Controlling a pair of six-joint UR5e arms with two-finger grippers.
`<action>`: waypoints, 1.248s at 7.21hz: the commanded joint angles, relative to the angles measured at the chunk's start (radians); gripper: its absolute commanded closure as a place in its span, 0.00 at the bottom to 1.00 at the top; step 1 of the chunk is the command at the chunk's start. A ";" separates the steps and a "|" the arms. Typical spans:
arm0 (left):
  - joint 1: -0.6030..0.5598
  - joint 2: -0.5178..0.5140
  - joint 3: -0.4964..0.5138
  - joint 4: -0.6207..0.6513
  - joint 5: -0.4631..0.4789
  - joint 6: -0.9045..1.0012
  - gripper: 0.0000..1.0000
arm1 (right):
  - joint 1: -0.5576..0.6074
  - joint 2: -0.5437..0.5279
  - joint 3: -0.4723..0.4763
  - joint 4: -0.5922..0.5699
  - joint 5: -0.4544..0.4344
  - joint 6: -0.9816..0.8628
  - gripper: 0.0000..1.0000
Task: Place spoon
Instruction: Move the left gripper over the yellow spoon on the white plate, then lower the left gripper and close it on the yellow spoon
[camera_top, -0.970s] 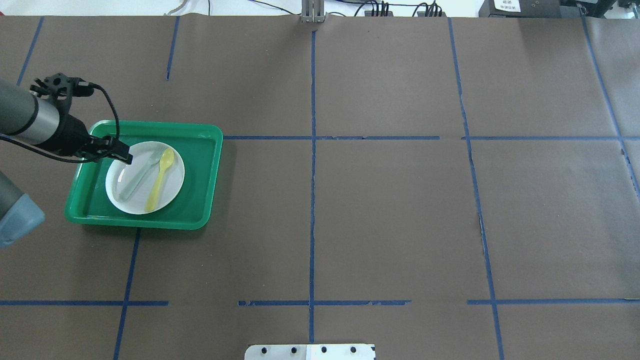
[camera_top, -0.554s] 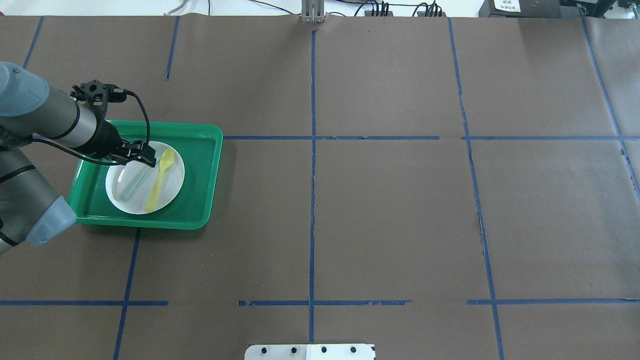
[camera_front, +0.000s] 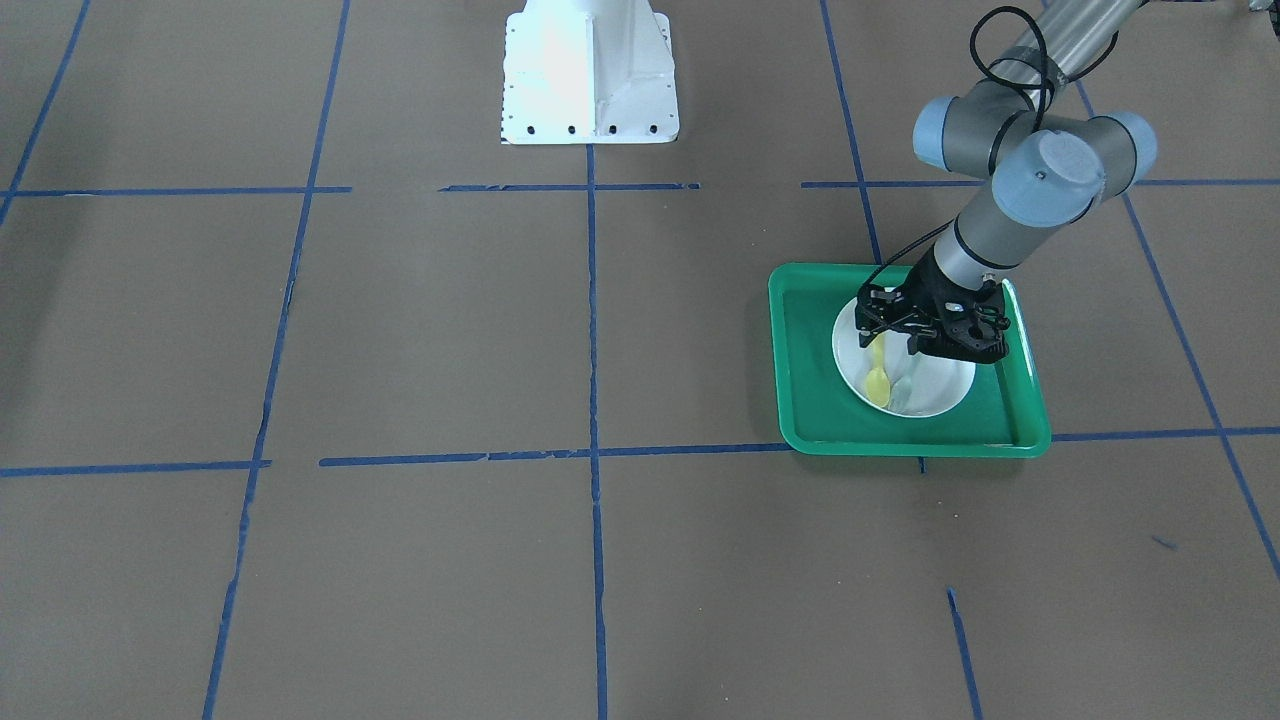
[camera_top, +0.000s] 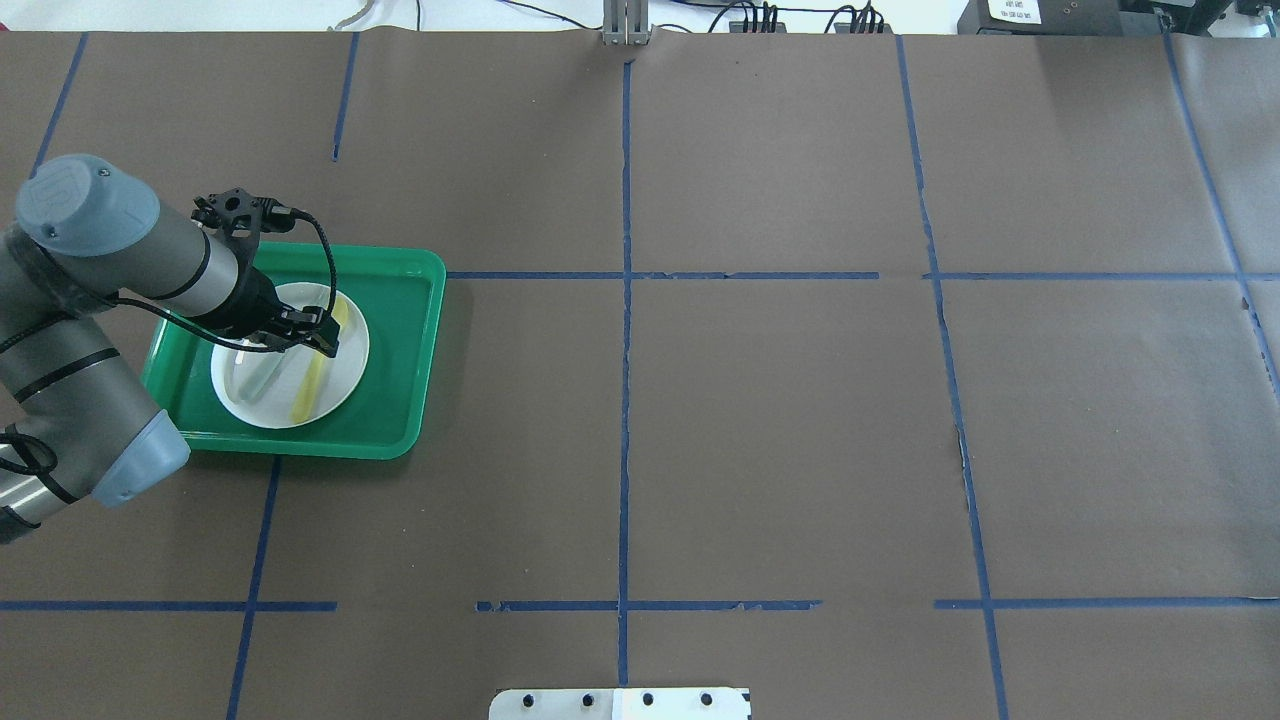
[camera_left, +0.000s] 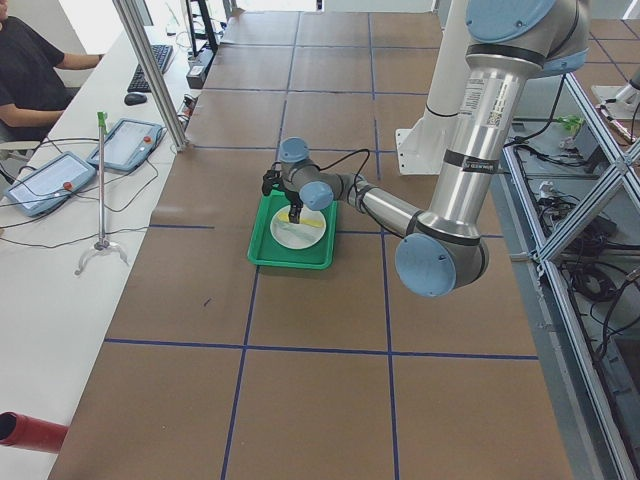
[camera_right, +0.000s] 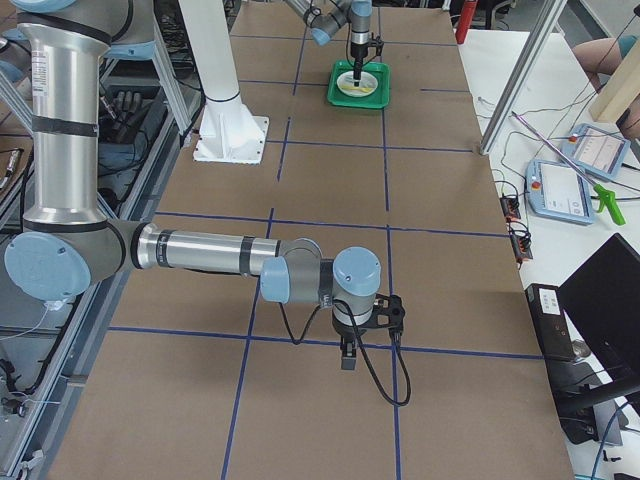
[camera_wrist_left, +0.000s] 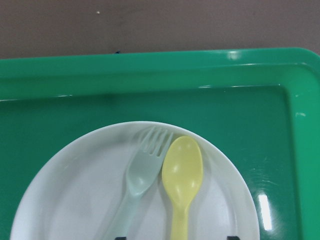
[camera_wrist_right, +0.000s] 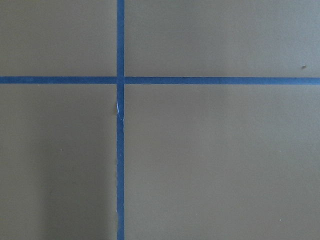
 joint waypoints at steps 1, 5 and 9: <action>0.004 -0.001 0.009 0.000 0.013 0.000 0.33 | 0.000 0.000 0.000 0.001 0.000 0.000 0.00; 0.024 -0.004 0.015 0.000 0.013 -0.005 0.36 | 0.000 0.000 0.000 -0.001 0.000 0.000 0.00; 0.033 -0.005 0.032 -0.002 0.013 -0.005 0.39 | 0.000 0.000 0.000 -0.001 0.000 0.000 0.00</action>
